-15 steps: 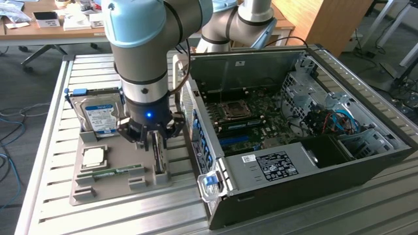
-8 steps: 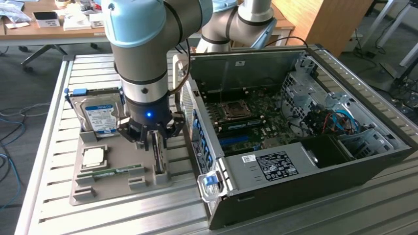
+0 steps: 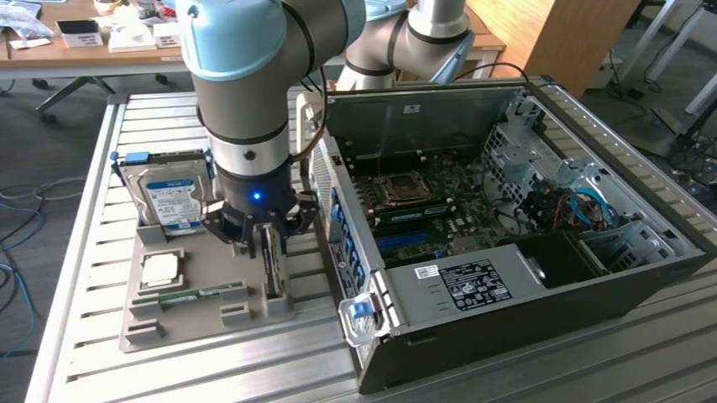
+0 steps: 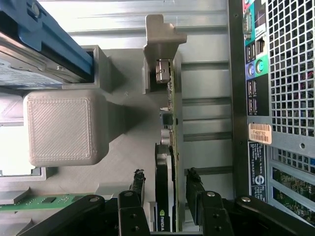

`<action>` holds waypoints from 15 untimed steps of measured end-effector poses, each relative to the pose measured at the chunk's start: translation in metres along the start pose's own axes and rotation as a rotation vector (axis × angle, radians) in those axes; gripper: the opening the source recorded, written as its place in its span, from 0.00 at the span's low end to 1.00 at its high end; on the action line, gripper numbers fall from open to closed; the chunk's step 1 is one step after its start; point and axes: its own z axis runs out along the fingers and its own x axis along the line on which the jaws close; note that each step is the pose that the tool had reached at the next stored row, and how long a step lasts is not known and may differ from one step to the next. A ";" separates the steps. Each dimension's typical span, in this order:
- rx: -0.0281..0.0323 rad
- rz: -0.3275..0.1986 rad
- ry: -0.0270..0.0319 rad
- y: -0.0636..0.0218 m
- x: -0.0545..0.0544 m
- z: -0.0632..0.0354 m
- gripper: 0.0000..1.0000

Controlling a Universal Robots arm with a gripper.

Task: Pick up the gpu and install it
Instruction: 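Pick up the gpu and move the gpu toward the slot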

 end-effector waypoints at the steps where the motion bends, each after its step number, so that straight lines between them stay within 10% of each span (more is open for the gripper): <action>1: 0.0000 0.000 0.0000 0.0000 0.000 0.0000 0.47; 15: 0.0000 0.000 0.0000 0.0001 0.000 0.0003 0.47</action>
